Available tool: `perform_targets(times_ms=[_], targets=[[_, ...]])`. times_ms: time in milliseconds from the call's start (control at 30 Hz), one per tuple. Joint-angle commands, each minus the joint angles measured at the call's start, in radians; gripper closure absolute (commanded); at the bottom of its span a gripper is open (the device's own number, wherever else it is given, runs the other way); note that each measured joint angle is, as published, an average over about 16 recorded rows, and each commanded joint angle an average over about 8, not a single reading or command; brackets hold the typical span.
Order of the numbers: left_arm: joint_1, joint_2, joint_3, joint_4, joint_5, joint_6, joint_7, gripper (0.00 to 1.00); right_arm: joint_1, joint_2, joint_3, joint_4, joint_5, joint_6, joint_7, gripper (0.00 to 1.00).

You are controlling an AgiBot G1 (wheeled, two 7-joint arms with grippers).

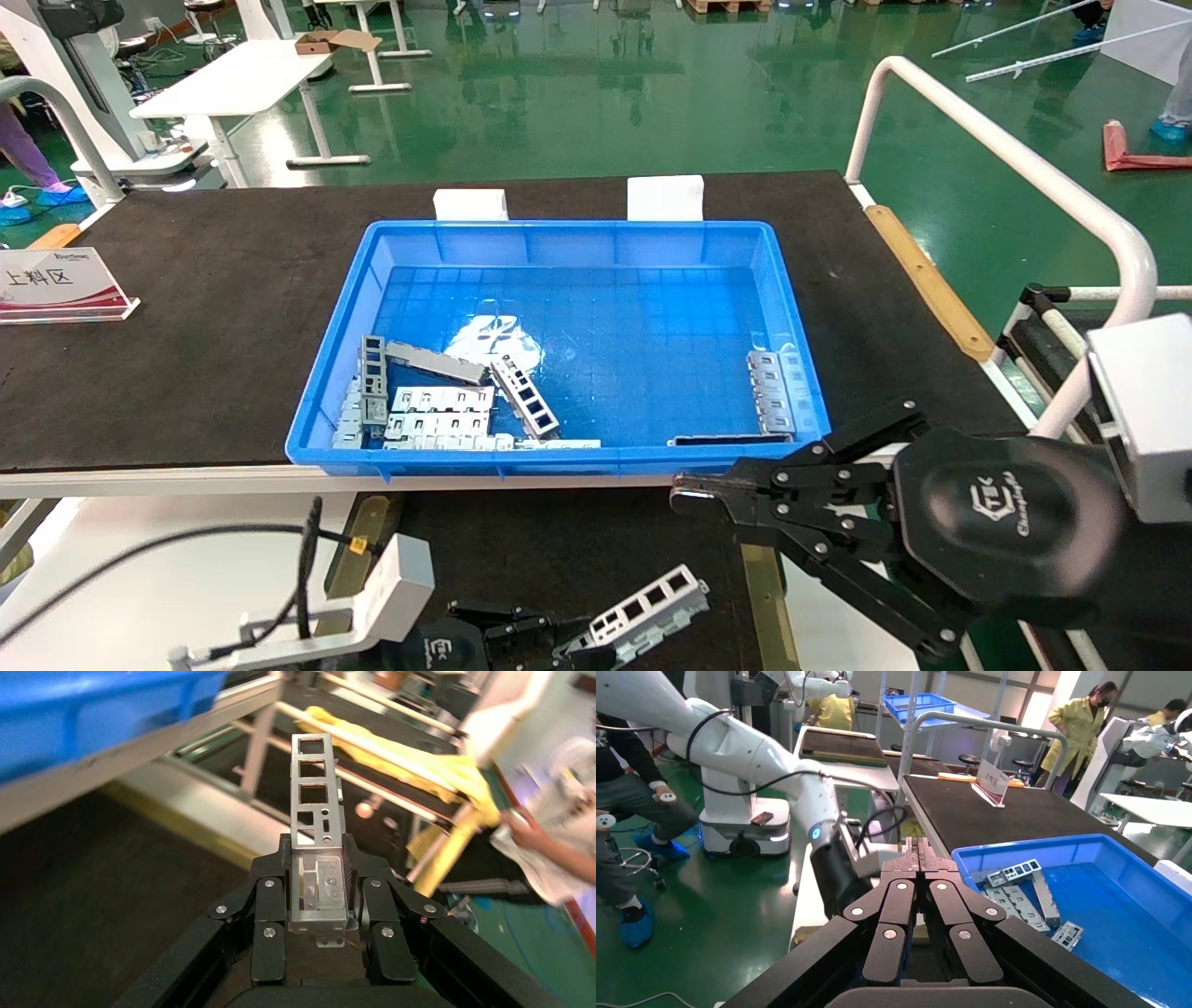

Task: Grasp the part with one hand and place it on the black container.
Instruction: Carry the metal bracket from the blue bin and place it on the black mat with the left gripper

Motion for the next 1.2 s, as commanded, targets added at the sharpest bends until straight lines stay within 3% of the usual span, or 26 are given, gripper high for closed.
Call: perform_targets(times_ms=[33, 567, 967, 1200], targets=[[0.044, -0.009, 0.002, -0.042, -0.004, -0.066, -0.017, 1.0, 0.0, 0.0, 0.0, 0.0, 0.0, 0.0, 0.0, 1.0], [0.203, 0.109, 0.016, -0.073, -0.022, -0.455, -0.078, 1.0, 0.0, 0.0, -0.001, 0.0, 0.001, 0.0, -0.001, 1.0], [0.228, 0.242, 0.006, -0.002, -0.066, -0.698, -0.147, 1.0, 0.0, 0.001, -0.002, 0.0, 0.001, 0.001, -0.001, 1.0], [0.229, 0.326, -0.026, 0.04, -0.073, -0.819, -0.134, 1.0, 0.0, 0.001, -0.002, 0.0, 0.001, 0.001, -0.001, 1.0]])
